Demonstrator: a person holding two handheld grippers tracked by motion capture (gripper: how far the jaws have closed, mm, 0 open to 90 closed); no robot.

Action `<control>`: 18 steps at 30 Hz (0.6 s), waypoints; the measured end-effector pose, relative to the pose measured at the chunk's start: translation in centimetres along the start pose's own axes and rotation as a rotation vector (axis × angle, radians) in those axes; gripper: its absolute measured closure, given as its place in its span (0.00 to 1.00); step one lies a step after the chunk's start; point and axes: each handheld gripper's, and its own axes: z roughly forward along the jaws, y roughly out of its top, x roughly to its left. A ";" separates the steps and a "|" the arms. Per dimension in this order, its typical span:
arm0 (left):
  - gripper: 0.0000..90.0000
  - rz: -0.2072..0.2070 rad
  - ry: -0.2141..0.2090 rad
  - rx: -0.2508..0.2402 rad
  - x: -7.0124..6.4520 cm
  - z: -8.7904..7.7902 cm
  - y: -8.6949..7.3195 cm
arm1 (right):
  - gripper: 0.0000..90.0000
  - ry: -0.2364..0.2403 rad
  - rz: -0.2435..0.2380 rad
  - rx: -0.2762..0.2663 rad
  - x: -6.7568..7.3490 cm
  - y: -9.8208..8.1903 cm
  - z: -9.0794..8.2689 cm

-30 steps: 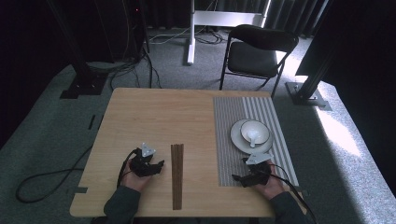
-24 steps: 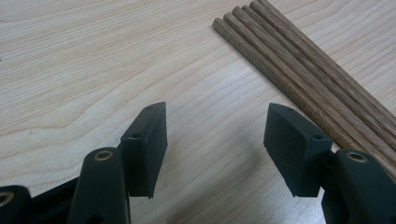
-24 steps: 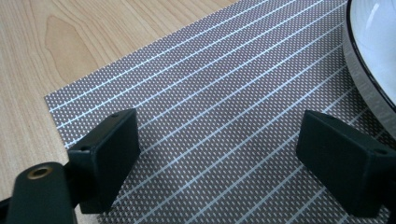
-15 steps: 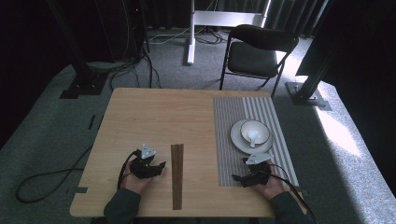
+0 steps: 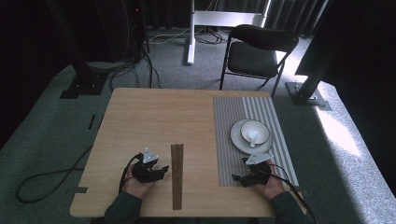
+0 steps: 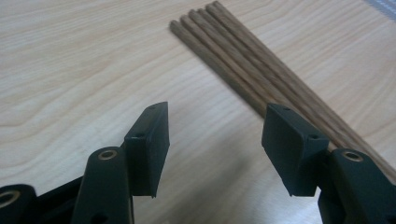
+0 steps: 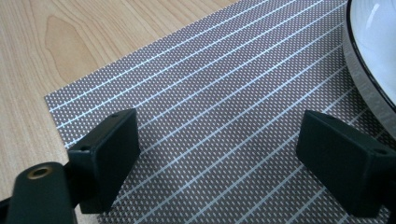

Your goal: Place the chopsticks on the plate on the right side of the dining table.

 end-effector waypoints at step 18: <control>0.47 0.036 -0.030 -0.010 -1.5 -0.5 -0.5 | 0.14 0.000 0.001 0.000 0.0 0.0 0.0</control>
